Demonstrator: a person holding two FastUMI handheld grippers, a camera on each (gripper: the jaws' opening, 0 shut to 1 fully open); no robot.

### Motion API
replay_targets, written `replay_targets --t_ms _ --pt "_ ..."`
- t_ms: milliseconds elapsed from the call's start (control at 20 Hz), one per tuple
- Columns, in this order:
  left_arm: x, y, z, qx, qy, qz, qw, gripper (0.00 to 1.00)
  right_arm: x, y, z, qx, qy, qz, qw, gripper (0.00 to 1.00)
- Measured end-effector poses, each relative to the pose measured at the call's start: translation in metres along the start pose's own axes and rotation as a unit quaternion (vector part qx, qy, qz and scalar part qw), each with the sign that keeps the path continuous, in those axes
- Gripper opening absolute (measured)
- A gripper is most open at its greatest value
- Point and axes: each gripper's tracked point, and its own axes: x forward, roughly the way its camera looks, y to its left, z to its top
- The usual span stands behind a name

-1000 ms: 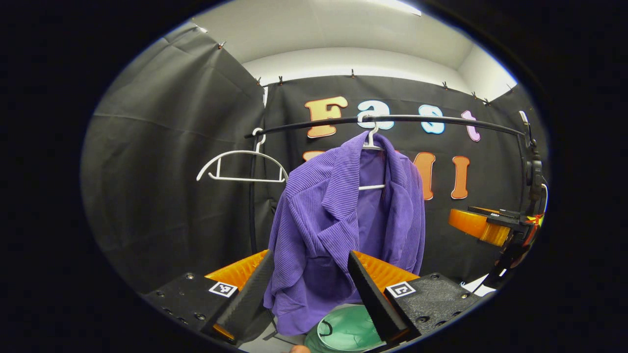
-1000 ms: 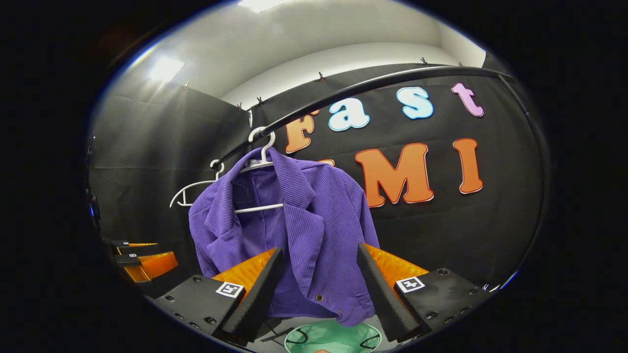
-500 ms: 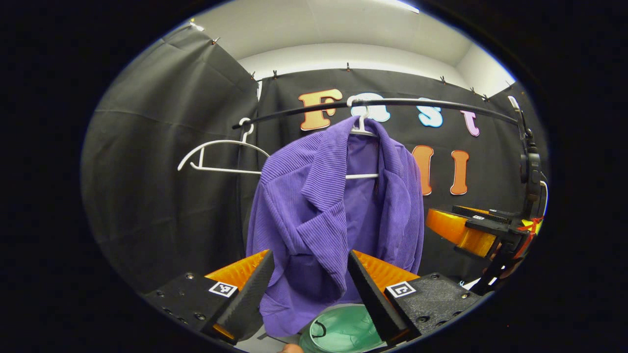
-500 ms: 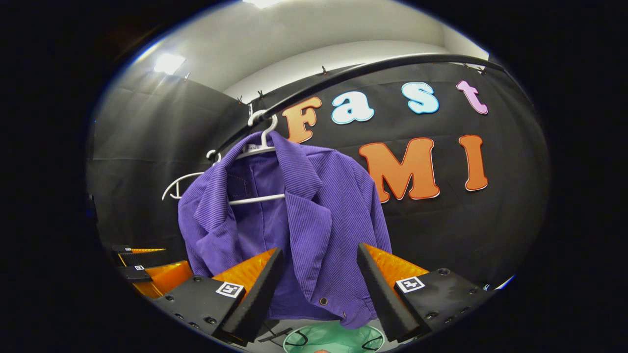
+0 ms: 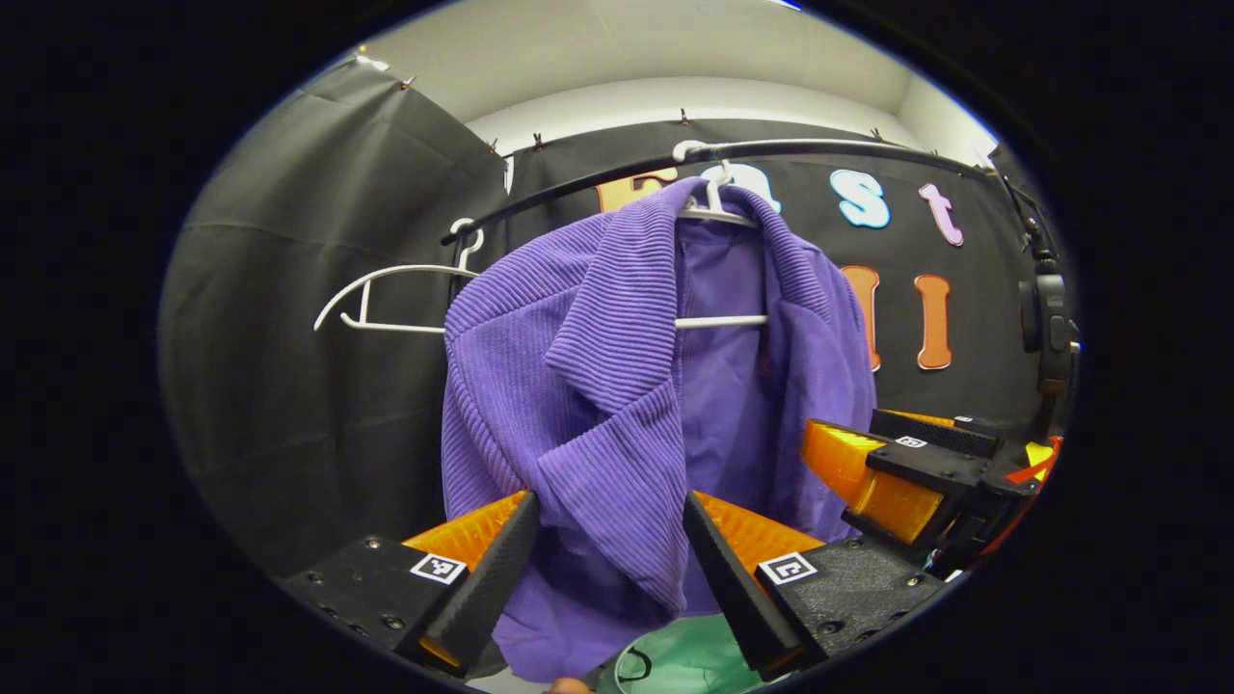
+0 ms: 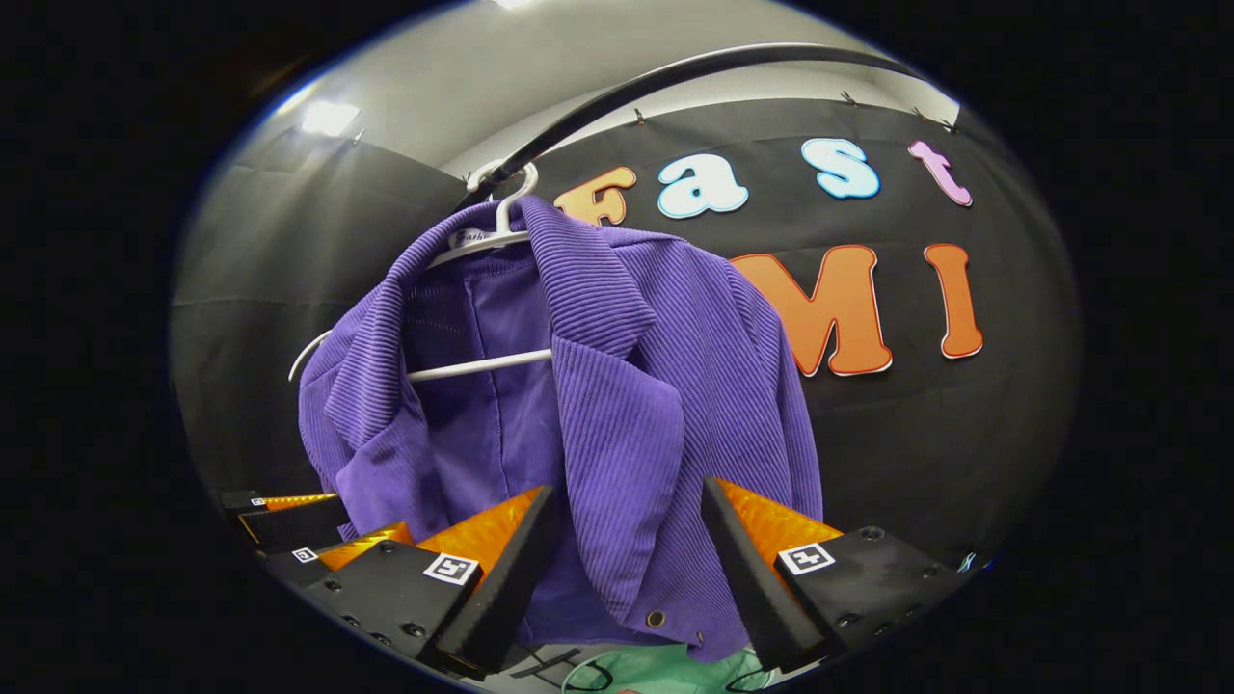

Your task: Grasp the clothes on the hanger with both hands and then place them into the laundry hamper below.

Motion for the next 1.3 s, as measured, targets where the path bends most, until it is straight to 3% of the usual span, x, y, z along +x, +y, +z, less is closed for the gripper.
replay_targets --t_ms 150,250,300,350,400,450,550,650,700,750,900,1300 --pt "0.019 0.006 -0.011 -0.028 0.008 0.018 0.999 0.95 0.020 0.007 -0.005 0.003 0.002 0.013 1.000 0.97" --pt "0.029 0.008 -0.015 -0.039 0.010 0.026 0.999 0.92 0.028 0.007 -0.012 0.005 0.007 0.017 1.000 0.81" --pt "0.033 0.008 -0.016 -0.037 0.011 0.029 0.999 0.92 0.033 0.006 -0.015 0.006 0.010 0.019 1.000 0.67" --pt "0.036 0.009 -0.018 -0.033 0.012 0.031 0.999 0.74 0.034 0.007 -0.017 0.011 0.011 0.024 1.000 0.63" --pt "0.041 0.003 -0.020 -0.032 0.014 0.011 0.999 0.57 0.038 0.008 -0.017 0.017 0.009 0.030 0.999 0.50" --pt "0.044 -0.012 -0.020 -0.042 0.005 -0.039 0.998 0.40 0.035 0.007 -0.015 0.020 0.005 0.031 0.999 0.38" --pt "0.038 -0.014 -0.021 -0.066 0.006 -0.058 0.996 0.05 0.031 -0.003 -0.008 0.018 -0.009 0.015 1.000 0.14" --pt "0.030 -0.009 -0.014 -0.081 0.000 -0.070 0.994 0.00 0.026 -0.022 0.002 0.005 -0.025 -0.014 1.000 0.12" --pt "0.028 0.000 -0.012 -0.076 0.001 -0.057 0.995 0.00 0.021 -0.030 0.009 0.002 -0.030 -0.025 0.999 0.14" --pt "0.021 0.007 -0.010 -0.070 0.001 -0.051 0.996 0.00 0.017 -0.038 0.016 0.000 -0.036 -0.035 0.999 0.07" --pt "0.011 0.019 0.001 -0.067 -0.006 -0.041 0.997 0.00 0.004 -0.057 0.036 -0.006 -0.053 -0.060 0.997 0.07" --pt "-0.017 0.038 0.029 -0.069 -0.016 -0.050 0.996 0.00 -0.023 -0.076 0.080 -0.024 -0.081 -0.098 0.992 0.07"
